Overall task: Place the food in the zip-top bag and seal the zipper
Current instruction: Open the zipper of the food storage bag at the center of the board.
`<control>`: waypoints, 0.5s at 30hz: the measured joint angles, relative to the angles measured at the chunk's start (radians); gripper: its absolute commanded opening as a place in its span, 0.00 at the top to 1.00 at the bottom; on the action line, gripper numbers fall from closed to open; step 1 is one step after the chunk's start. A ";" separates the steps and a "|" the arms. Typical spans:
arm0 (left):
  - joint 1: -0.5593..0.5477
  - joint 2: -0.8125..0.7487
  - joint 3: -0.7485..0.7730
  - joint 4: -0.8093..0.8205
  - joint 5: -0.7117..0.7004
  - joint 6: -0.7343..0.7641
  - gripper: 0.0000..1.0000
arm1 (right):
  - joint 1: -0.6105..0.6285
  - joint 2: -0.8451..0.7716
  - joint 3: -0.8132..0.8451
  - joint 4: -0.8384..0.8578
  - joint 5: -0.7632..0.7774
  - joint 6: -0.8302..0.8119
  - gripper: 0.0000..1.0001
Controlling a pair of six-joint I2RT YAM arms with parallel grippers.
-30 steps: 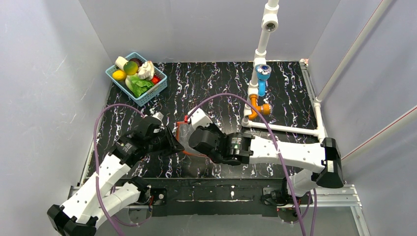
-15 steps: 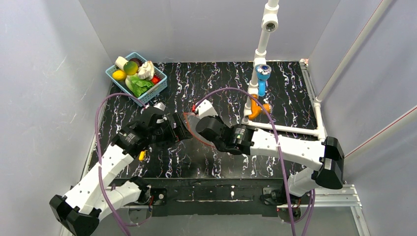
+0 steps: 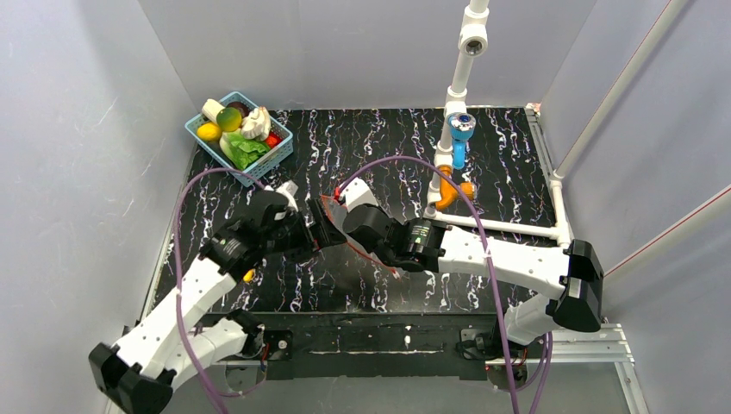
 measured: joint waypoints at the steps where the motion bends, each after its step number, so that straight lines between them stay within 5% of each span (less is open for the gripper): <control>1: 0.000 -0.037 -0.020 0.012 0.002 -0.004 0.02 | 0.000 0.000 0.000 0.000 -0.006 0.003 0.99; 6: 0.000 -0.182 -0.109 0.065 0.026 -0.043 0.02 | 0.000 0.003 0.002 -0.002 -0.038 0.029 0.99; 11: -0.011 -0.135 -0.116 0.123 0.060 -0.069 0.04 | 0.000 0.036 0.033 -0.024 -0.048 0.062 0.99; 13: -0.022 -0.088 -0.116 0.148 0.062 -0.079 0.16 | 0.000 0.042 0.043 -0.034 -0.048 0.069 0.99; 15: -0.048 -0.027 -0.116 0.167 0.056 -0.084 0.38 | 0.000 0.051 0.066 -0.055 -0.044 0.077 0.99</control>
